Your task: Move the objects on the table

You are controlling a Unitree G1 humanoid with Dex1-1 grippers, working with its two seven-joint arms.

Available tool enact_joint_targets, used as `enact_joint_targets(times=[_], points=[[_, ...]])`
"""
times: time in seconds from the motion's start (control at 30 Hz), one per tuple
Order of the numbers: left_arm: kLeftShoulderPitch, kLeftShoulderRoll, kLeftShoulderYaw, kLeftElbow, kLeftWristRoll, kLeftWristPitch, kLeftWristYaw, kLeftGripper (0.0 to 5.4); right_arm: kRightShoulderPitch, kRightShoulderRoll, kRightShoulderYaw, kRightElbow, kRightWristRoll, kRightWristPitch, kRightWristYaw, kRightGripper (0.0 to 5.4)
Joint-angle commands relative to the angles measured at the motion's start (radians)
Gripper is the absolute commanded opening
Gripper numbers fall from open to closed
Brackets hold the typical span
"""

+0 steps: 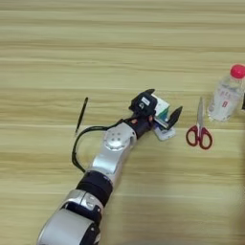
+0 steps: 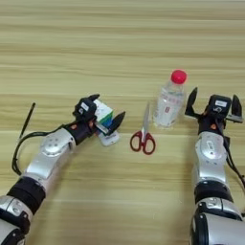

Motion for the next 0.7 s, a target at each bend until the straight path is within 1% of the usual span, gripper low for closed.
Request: enact_joint_targets(times=[0.03, 0.37, 0.7], points=[[-0.027, -0.004, -0.001, 0.020, 0.021, -0.005, 0.002, 5.38, -0.014, 0.004, 0.001, 0.004, 0.003, -0.008, -0.006, 5.40], [-0.028, -0.005, 0.002, 0.031, 0.025, -0.012, 0.007, 5.38, -0.011, 0.004, 0.001, 0.000, 0.004, -0.006, -0.004, 5.40], [-0.039, -0.017, -0.001, 0.044, 0.025, -0.015, 0.014, 5.38, -0.013, 0.002, 0.001, 0.006, 0.005, -0.005, 0.000, 5.40]])
